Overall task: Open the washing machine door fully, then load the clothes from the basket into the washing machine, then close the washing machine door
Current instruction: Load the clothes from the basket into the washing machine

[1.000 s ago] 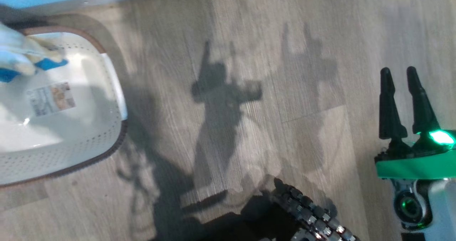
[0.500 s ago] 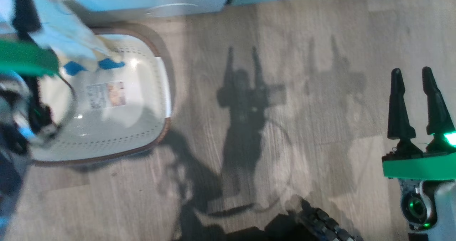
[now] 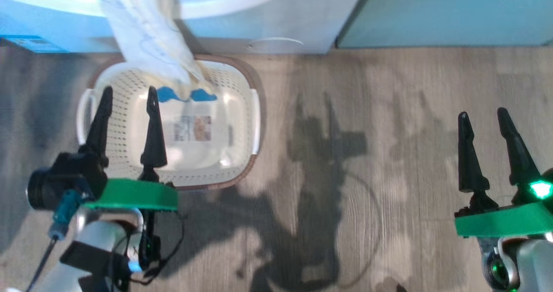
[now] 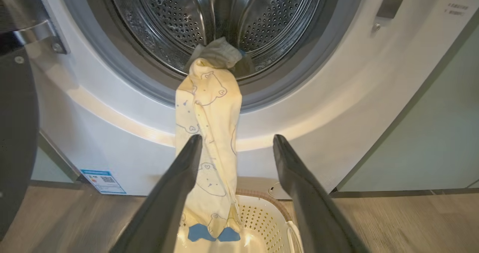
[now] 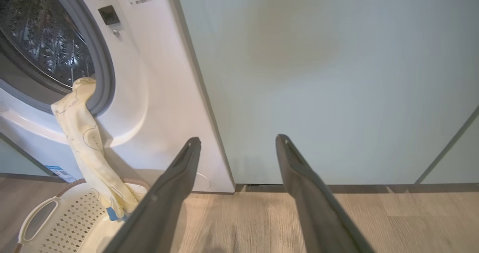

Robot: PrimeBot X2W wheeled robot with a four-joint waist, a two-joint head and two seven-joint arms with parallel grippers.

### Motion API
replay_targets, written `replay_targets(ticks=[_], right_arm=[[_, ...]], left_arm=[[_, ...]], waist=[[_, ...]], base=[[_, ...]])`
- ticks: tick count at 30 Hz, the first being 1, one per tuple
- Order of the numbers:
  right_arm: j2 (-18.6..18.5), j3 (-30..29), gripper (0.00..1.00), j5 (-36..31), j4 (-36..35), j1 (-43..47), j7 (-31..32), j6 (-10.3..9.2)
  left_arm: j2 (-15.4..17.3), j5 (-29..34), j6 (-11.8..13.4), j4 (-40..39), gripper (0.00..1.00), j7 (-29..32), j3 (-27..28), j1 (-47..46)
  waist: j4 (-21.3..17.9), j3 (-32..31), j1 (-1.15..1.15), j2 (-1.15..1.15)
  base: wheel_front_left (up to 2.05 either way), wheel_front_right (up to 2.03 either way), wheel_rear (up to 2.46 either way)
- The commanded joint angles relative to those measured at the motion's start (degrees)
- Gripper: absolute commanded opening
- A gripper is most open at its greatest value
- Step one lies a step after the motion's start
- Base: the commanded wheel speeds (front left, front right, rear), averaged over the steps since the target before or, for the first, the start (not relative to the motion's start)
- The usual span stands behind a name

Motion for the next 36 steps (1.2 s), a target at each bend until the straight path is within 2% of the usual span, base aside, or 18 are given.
replay_targets(ticks=[1, 15, 36], right_arm=[[-1.14, 0.83, 1.00, -0.55, -1.33, 1.55, -0.53, -0.16], [-1.34, 1.32, 1.00, -1.62, 0.68, 5.18, -0.53, -0.16], [-1.29, 1.85, 1.00, -1.72, 0.55, 6.68, -0.54, -0.16]], left_arm=[[0.35, -0.27, 0.66, -0.93, 1.00, -0.71, 1.80, 0.58], [-2.67, -1.60, -1.66, 4.26, 1.00, -1.78, -1.11, 4.82], [-2.43, -2.20, -2.20, 5.90, 1.00, -1.28, -2.04, 5.16]], waist=[[2.19, -2.70, 0.01, 0.00], [3.90, -10.61, 0.01, 0.00], [2.95, -12.10, 0.01, 0.00]], base=[[0.00, 0.00, 0.00], [0.00, 0.00, 0.00], [0.00, 0.00, 0.00]])
